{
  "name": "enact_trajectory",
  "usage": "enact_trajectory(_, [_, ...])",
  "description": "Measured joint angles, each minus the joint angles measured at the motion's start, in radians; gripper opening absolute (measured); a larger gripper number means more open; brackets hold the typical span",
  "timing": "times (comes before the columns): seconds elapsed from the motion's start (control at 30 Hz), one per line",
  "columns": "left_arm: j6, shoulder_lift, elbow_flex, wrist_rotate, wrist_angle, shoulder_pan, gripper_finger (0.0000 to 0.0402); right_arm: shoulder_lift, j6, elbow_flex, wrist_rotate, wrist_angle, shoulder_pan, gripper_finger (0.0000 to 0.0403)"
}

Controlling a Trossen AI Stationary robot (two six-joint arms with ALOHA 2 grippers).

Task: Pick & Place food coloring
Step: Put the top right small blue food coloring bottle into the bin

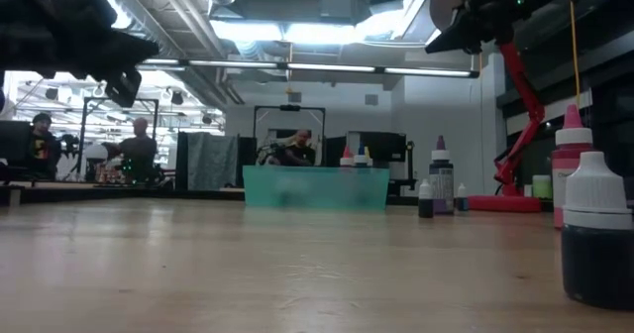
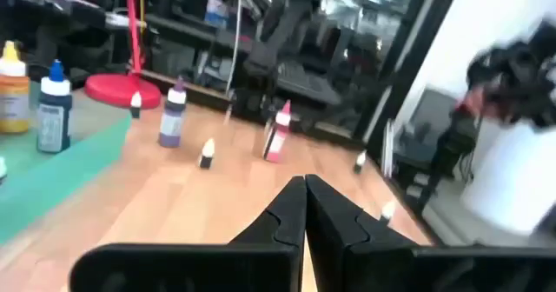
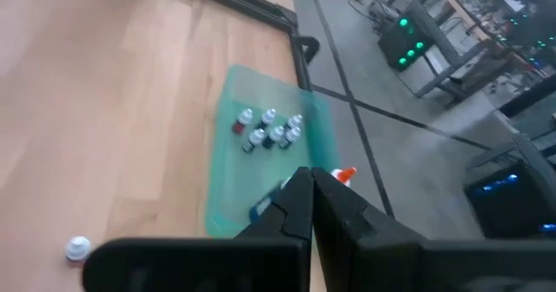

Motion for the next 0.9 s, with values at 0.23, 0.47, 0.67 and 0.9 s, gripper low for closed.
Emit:
enact_trajectory(0.23, [0.073,0.037,-0.001,0.012,-0.029,0.000,0.0007,0.009,0.084,0.000,-0.078,0.015,0.000,0.0012])
enact_trajectory(0.47, [-0.043,0.050,-0.001,0.004,-0.030,0.000,0.0008,0.092,0.306,0.000,-0.065,-0.054,-0.061,0.0013])
enact_trajectory(0.67, [-0.008,0.049,-0.001,0.003,-0.030,0.000,0.0008,0.209,0.427,0.002,-0.054,-0.092,-0.121,0.0060])
enact_trajectory(0.9, [-0.008,0.049,-0.001,0.003,-0.030,0.000,0.0007,0.333,0.450,0.027,0.135,-0.193,-0.133,0.0144])
